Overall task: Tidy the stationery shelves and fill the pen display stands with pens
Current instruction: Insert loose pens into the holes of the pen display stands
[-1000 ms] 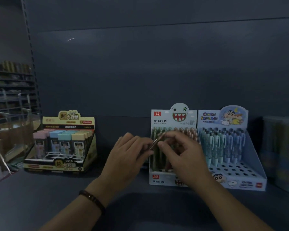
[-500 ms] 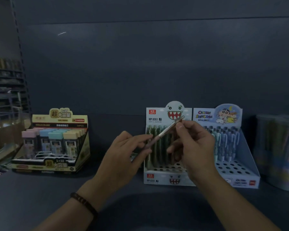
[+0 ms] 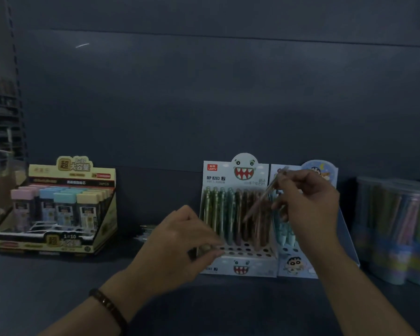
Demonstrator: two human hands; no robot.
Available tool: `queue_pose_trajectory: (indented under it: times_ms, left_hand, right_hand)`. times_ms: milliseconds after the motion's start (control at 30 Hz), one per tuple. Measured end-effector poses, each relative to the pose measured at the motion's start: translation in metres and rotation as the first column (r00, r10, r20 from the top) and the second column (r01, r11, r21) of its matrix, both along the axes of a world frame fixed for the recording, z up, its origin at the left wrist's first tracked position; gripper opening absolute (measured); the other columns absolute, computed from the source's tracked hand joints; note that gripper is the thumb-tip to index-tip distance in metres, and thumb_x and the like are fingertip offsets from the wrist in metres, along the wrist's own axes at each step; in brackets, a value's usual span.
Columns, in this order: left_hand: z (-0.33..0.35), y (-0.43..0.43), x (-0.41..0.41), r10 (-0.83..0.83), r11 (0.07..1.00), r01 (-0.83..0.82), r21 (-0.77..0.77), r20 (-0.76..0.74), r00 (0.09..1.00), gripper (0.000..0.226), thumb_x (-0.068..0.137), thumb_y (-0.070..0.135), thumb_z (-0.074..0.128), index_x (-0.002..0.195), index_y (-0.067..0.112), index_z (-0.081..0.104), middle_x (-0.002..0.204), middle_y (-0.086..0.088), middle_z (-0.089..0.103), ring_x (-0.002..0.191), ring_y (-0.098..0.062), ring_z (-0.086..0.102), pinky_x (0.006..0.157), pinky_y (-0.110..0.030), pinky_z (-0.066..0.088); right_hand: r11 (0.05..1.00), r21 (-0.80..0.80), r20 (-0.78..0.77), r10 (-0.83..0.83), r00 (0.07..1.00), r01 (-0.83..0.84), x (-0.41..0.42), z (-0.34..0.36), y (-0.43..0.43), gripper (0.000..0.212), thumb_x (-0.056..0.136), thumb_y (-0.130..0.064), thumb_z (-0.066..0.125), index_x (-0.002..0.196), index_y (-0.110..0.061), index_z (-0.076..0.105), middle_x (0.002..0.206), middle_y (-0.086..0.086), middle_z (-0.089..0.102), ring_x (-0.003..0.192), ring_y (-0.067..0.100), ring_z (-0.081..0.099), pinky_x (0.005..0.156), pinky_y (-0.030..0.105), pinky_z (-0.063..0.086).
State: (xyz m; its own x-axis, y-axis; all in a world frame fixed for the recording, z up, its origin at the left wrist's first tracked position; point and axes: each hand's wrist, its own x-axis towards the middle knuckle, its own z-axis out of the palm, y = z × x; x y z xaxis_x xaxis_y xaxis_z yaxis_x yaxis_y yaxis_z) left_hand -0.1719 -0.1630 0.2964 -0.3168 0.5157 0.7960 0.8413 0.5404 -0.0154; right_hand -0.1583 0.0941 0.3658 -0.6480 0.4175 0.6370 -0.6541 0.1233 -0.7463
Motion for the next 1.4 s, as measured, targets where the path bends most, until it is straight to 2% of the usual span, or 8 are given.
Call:
queue_pose_trajectory:
  times_ms: [100, 233, 367, 533, 700, 1200, 1300, 1400]
  left_hand:
    - [-0.004, 0.002, -0.002, 0.038, 0.99, -0.044, -0.134, -0.045, 0.998, 0.019, 0.096, 0.046, 0.075, 0.111, 0.036, 0.081, 0.109, 0.027, 0.071, 0.096, -0.008, 0.053, 0.077, -0.033, 0.051]
    - [-0.006, 0.004, -0.001, 0.071, 0.974, -0.084, -0.211, -0.068, 0.995, 0.019, 0.101, 0.046, 0.067, 0.113, 0.039, 0.08, 0.109, 0.028, 0.071, 0.096, -0.008, 0.051, 0.076, -0.033, 0.049]
    - [-0.005, 0.005, 0.002, 0.069, 0.971, -0.075, -0.226, -0.037, 0.997, 0.018, 0.099, 0.045, 0.068, 0.111, 0.039, 0.081, 0.104, 0.027, 0.071, 0.095, -0.007, 0.049, 0.078, -0.031, 0.048]
    - [-0.004, 0.007, 0.004, 0.062, 0.975, -0.059, -0.213, 0.01, 0.998, 0.016, 0.099, 0.043, 0.071, 0.11, 0.039, 0.081, 0.104, 0.027, 0.071, 0.096, -0.005, 0.048, 0.079, -0.031, 0.048]
    - [-0.003, 0.006, 0.004, 0.069, 0.975, -0.061, -0.214, 0.029, 0.997, 0.016, 0.099, 0.042, 0.071, 0.111, 0.038, 0.081, 0.104, 0.028, 0.072, 0.096, -0.006, 0.049, 0.08, -0.031, 0.048]
    - [-0.003, 0.005, 0.005, 0.062, 0.975, -0.05, -0.217, 0.046, 0.997, 0.017, 0.099, 0.041, 0.071, 0.111, 0.038, 0.082, 0.103, 0.028, 0.071, 0.097, -0.004, 0.048, 0.082, -0.027, 0.046]
    - [-0.002, 0.005, 0.006, 0.054, 0.976, -0.041, -0.215, 0.055, 0.997, 0.016, 0.099, 0.041, 0.071, 0.109, 0.038, 0.082, 0.102, 0.027, 0.071, 0.096, -0.004, 0.047, 0.082, -0.026, 0.046]
    - [-0.002, 0.005, 0.007, 0.054, 0.975, -0.039, -0.217, 0.062, 0.997, 0.016, 0.099, 0.04, 0.07, 0.109, 0.038, 0.082, 0.101, 0.027, 0.071, 0.096, -0.003, 0.048, 0.083, -0.025, 0.045]
  right_hand:
    - [0.975, 0.194, 0.006, -0.115, 0.993, 0.111, -0.005, -0.005, -0.004, 0.012, 0.095, -0.015, 0.076, 0.084, -0.017, 0.073, 0.076, -0.004, 0.073, 0.062, 0.015, 0.069, 0.054, 0.03, 0.055]
    - [0.911, 0.38, 0.018, -0.177, 0.984, 0.157, -0.007, -0.014, -0.012, 0.011, 0.093, -0.025, 0.077, 0.083, -0.029, 0.074, 0.079, -0.02, 0.071, 0.073, 0.003, 0.068, 0.062, 0.016, 0.053]
    - [0.854, 0.468, 0.015, -0.266, 0.964, 0.228, -0.008, -0.017, -0.012, 0.016, 0.091, -0.025, 0.078, 0.077, -0.028, 0.072, 0.067, -0.013, 0.067, 0.071, 0.001, 0.065, 0.058, 0.009, 0.045]
    - [0.848, 0.474, 0.026, -0.282, 0.959, 0.236, -0.008, -0.017, -0.014, 0.016, 0.091, -0.025, 0.078, 0.076, -0.029, 0.073, 0.065, -0.01, 0.067, 0.07, 0.004, 0.064, 0.06, 0.016, 0.049]
    - [0.879, 0.435, 0.061, -0.244, 0.968, 0.194, -0.005, -0.016, -0.016, 0.015, 0.091, -0.025, 0.078, 0.077, -0.027, 0.074, 0.065, -0.01, 0.068, 0.07, 0.003, 0.064, 0.058, 0.01, 0.047]
    - [0.866, 0.451, 0.076, -0.276, 0.958, 0.214, -0.008, -0.017, -0.015, 0.02, 0.091, -0.028, 0.078, 0.073, -0.033, 0.071, 0.065, -0.012, 0.069, 0.071, 0.0, 0.065, 0.065, 0.023, 0.053]
    - [0.851, 0.483, 0.097, -0.285, 0.953, 0.206, -0.008, -0.018, -0.015, 0.014, 0.089, -0.028, 0.079, 0.077, -0.032, 0.073, 0.065, -0.013, 0.068, 0.072, -0.002, 0.065, 0.065, 0.02, 0.052]
    - [0.836, 0.51, 0.098, -0.291, 0.952, 0.203, -0.007, -0.018, -0.016, 0.007, 0.09, -0.025, 0.079, 0.09, -0.029, 0.073, 0.067, -0.012, 0.066, 0.072, -0.003, 0.063, 0.06, 0.008, 0.043]
